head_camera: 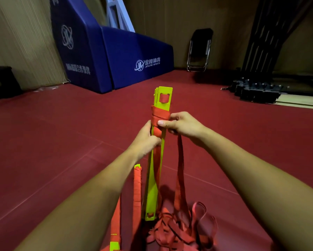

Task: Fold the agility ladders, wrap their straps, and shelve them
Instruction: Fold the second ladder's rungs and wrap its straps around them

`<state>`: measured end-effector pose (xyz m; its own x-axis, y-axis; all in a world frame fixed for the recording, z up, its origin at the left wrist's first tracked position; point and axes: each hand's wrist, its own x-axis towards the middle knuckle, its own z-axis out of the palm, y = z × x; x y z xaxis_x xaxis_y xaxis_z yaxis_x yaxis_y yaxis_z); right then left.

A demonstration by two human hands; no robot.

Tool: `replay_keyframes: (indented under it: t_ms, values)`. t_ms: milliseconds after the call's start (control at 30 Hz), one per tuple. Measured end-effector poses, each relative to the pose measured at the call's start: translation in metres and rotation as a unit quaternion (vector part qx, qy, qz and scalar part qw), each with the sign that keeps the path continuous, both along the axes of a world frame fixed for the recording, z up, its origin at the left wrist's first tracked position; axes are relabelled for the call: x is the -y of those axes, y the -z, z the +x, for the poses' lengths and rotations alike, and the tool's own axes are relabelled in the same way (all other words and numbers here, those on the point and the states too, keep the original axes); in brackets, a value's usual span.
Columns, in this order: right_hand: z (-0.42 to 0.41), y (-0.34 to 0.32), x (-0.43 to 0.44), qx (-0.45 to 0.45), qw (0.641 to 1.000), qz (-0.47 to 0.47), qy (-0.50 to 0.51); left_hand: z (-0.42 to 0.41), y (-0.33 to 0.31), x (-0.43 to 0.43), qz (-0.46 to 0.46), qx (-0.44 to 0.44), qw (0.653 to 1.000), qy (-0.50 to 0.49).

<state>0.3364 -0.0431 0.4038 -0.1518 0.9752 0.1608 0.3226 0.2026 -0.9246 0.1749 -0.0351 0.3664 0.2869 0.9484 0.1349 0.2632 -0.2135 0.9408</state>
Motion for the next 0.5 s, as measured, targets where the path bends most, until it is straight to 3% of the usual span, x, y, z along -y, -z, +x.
replay_keyframes:
  t_ms: [67, 200, 367, 433, 500]
  values:
    - [-0.006, 0.002, -0.003, -0.002, 1.0, 0.008, 0.028, 0.003, 0.0, 0.0, 0.01, -0.03, 0.999, -0.004]
    - [-0.016, 0.006, -0.015, 0.009, 0.993, 0.035, 0.109, 0.006, 0.011, 0.002, 0.054, -0.161, 0.979, -0.116]
    - [-0.016, 0.007, -0.019, 0.101, 0.972, 0.059, 0.204, 0.01, 0.011, -0.001, 0.076, -0.196, 0.964, -0.162]
    - [-0.009, 0.006, -0.017, 0.102, 0.974, 0.065, 0.192, 0.01, 0.009, -0.005, 0.076, -0.181, 0.969, -0.15]
    - [-0.001, 0.004, -0.014, 0.083, 0.989, 0.064, 0.101, 0.006, 0.011, -0.011, 0.055, -0.139, 0.982, -0.118]
